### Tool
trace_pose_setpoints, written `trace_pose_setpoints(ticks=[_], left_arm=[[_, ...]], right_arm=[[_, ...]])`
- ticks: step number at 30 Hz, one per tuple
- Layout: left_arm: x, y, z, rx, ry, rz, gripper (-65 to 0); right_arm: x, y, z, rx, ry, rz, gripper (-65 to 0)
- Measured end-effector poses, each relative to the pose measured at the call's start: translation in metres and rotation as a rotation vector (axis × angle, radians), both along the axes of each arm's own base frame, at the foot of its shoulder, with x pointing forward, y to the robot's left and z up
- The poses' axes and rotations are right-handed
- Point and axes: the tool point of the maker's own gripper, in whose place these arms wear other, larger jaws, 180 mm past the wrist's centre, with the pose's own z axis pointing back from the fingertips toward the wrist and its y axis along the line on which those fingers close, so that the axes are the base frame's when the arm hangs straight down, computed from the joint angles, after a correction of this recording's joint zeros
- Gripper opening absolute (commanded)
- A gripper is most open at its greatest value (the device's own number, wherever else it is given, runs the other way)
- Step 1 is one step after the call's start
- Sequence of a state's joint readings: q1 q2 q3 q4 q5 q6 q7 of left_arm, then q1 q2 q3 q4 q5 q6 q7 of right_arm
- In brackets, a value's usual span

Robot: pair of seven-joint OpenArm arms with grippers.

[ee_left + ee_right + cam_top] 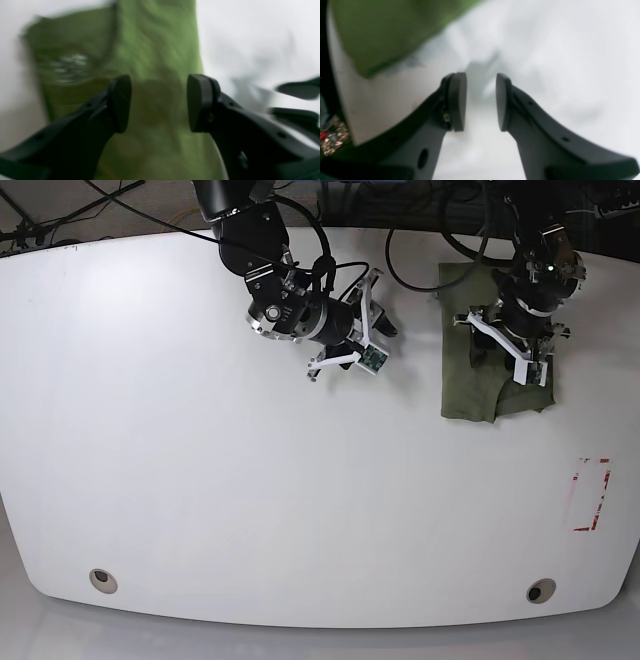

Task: Fold the T-shirt properly
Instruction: 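Carry the bundle with the left gripper onto the red-marked area and release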

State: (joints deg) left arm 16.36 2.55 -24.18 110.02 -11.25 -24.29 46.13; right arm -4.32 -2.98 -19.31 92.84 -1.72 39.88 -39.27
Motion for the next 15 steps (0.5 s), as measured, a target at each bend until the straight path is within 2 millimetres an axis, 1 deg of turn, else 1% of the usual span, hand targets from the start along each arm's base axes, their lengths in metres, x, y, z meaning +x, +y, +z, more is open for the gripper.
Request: trace_pose_setpoints(ticks=[3, 6, 7, 9, 10, 11, 13, 15], left_arm=[[-0.007, -0.006, -0.008, -0.018, -0.008, 0.004, -33.1], [-0.02, -0.005, -0.026, -0.039, 0.04, 0.039, -33.2], [-0.024, -0.005, -0.034, -0.051, 0.059, 0.047, -33.2], [-0.026, -0.005, -0.047, -0.069, 0.082, 0.056, -33.2], [-0.021, -0.004, -0.047, -0.088, 0.047, 0.065, -33.2], [-0.021, -0.001, -0.052, -0.091, 0.053, 0.061, -33.2], [-0.018, 0.006, -0.055, -0.092, 0.039, 0.043, -33.2], [-0.018, 0.018, -0.062, -0.079, 0.047, 0.057, -33.2]], right_arm=[[0.005, -0.006, 0.003, 0.012, -0.003, -0.034, -46.3], [0.007, -0.012, 0.012, 0.03, -0.025, -0.057, -46.3], [0.009, -0.017, 0.013, 0.032, -0.032, -0.063, -46.3], [0.012, -0.029, 0.009, 0.003, -0.032, -0.071, -46.3], [0.016, -0.041, 0.004, -0.041, -0.034, -0.088, -46.3], [0.022, -0.052, 0.003, -0.068, -0.039, -0.121, -46.3], [0.027, -0.057, 0.009, -0.073, -0.06, -0.137, -46.3], [0.032, -0.057, 0.018, -0.042, -0.071, -0.148, -46.3]])
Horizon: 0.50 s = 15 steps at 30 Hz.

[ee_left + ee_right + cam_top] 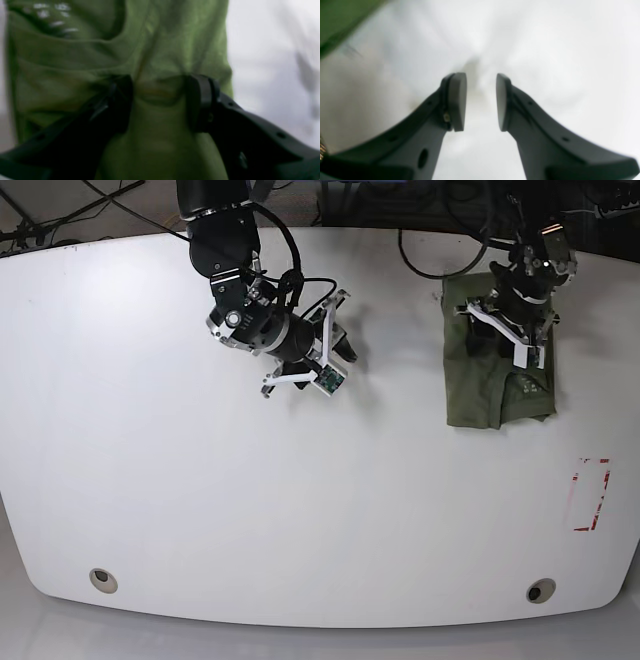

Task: Fold the T-shirt properly
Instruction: 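Carry the bundle with the left gripper onto the red-marked area and release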

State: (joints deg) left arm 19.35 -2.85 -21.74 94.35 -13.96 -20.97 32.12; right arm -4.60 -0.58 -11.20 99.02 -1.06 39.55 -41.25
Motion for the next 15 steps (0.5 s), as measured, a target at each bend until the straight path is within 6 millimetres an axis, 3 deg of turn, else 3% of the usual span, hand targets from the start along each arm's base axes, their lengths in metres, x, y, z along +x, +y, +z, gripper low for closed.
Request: trace_pose_setpoints(ticks=[5, 9, 15], left_arm=[[0.002, 0.024, -0.003, 0.025, -0.015, -0.012, -33.5], [0.008, 0.058, -0.001, 0.085, -0.007, -0.027, -33.3], [0.008, 0.124, 0.004, 0.222, 0.06, -0.034, -33.3]], right_arm=[[0.011, -0.024, 0.0, -0.002, 0.004, -0.081, -46.3], [0.016, -0.046, -0.009, -0.045, 0.022, -0.135, -46.3], [0.013, -0.035, -0.006, -0.01, 0.024, -0.123, -46.3]])
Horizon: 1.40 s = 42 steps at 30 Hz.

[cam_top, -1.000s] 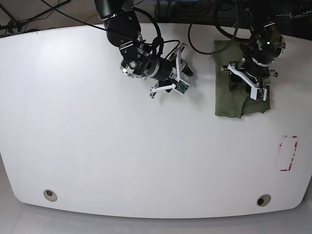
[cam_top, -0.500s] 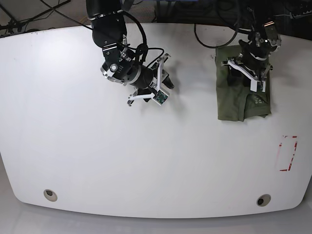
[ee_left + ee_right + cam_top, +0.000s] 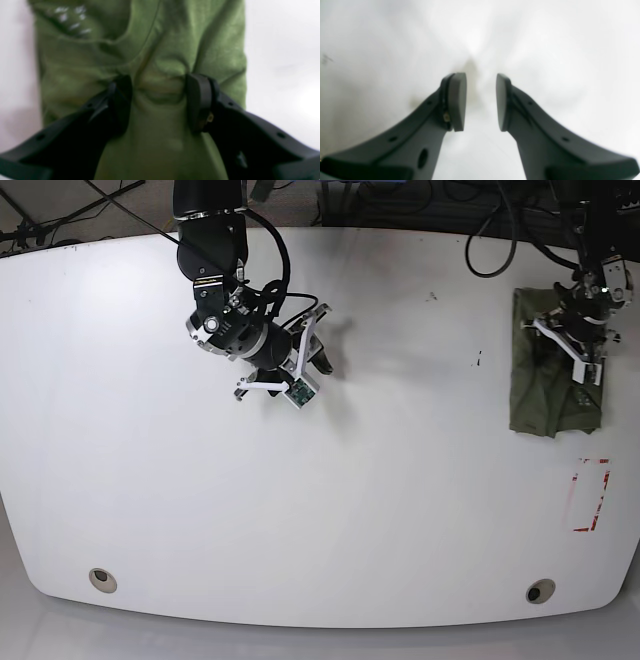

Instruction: Fold the T-shirt properly

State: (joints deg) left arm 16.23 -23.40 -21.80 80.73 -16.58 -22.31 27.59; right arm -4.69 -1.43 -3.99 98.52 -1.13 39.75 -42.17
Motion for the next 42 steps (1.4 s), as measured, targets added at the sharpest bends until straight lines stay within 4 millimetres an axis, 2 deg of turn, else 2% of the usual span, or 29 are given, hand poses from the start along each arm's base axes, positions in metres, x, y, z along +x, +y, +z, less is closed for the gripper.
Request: trace_pose_setpoints(ticks=[5, 14, 16, 21, 25, 28, 30, 36, 38, 42], left_arm=[[-0.001, 0.043, 0.006, 0.06, 0.064, -0.037, -33.5], [-0.029, 0.105, 0.016, 0.161, 0.208, -0.057, -33.6], [-0.032, 0.115, 0.021, 0.198, 0.234, -0.063, -33.6], [-0.028, 0.122, 0.031, 0.228, 0.229, -0.074, -33.6], [-0.009, 0.107, 0.054, 0.279, 0.171, -0.137, -33.8], [0.015, 0.082, 0.078, 0.298, 0.06, -0.191, -33.8], [0.023, 0.064, 0.086, 0.277, -0.009, -0.195, -33.8], [0.034, 0.003, 0.091, 0.174, -0.19, -0.202, -33.8], [0.044, -0.026, 0.094, 0.112, -0.291, -0.229, -33.8], [0.049, -0.064, 0.083, 0.093, -0.366, -0.253, -33.9]], right_arm=[[-0.002, -0.011, -0.005, -0.034, 0.004, 0.004, -46.3], [-0.001, -0.01, -0.004, -0.029, 0.002, 0.002, -46.3], [-0.001, -0.015, -0.005, -0.043, 0.002, 0.004, -46.3], [0.0, -0.021, -0.007, -0.062, 0.0, 0.004, -46.3], [0.001, -0.018, -0.005, -0.054, -0.005, 0.006, -46.3], [0.005, -0.019, 0.001, -0.025, -0.037, 0.0, -46.3], [0.011, -0.026, 0.006, -0.011, -0.072, -0.012, -46.3], [0.026, -0.048, 0.015, 0.049, -0.159, -0.062, -46.3], [0.028, -0.054, 0.012, 0.071, -0.173, -0.084, -46.1], [0.039, -0.076, 0.024, 0.146, -0.256, -0.148, -46.0]])
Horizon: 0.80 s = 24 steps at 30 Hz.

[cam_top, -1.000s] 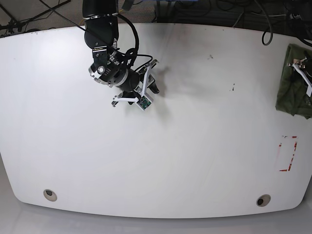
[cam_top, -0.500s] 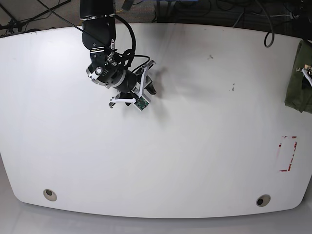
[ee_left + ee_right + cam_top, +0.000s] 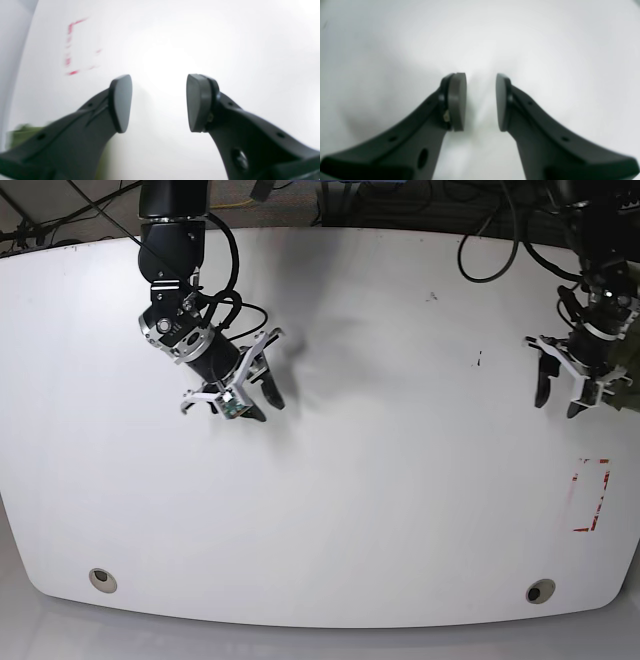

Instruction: Fold the T-shirt properly

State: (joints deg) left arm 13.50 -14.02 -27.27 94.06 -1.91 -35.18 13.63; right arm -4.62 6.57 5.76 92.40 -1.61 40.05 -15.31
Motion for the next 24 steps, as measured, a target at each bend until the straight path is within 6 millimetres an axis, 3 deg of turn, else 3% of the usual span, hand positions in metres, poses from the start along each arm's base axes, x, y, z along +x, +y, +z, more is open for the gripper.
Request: trace_pose_setpoints(ticks=[3, 6, 8, 14, 19, 21, 24], left_arm=[[-0.004, -0.027, -0.016, -0.008, -0.018, 0.009, -33.9], [-0.011, -0.062, -0.025, -0.081, -0.05, 0.0, -33.9], [-0.018, -0.074, -0.029, -0.109, -0.044, 0.001, -34.2], [-0.054, -0.101, -0.037, -0.14, 0.004, -0.002, -44.3], [-0.093, -0.133, -0.036, -0.186, 0.046, -0.027, -42.9], [-0.112, -0.139, -0.038, -0.183, 0.088, -0.048, -43.2], [-0.141, -0.144, -0.039, -0.176, 0.138, -0.06, -43.3]], right_arm=[[0.002, -0.023, -0.007, 0.008, -0.006, -0.048, -46.1], [-0.007, -0.043, -0.012, 0.019, -0.013, -0.083, -46.1], [-0.013, -0.052, -0.018, 0.019, 0.0, -0.103, -46.1], [-0.053, -0.074, -0.037, 0.04, 0.044, -0.165, -46.1], [-0.097, -0.091, -0.053, 0.005, 0.114, -0.211, -46.1], [-0.115, -0.089, -0.055, 0.002, 0.143, -0.204, -46.1], [-0.136, -0.079, -0.041, 0.109, 0.14, -0.213, -46.1]])
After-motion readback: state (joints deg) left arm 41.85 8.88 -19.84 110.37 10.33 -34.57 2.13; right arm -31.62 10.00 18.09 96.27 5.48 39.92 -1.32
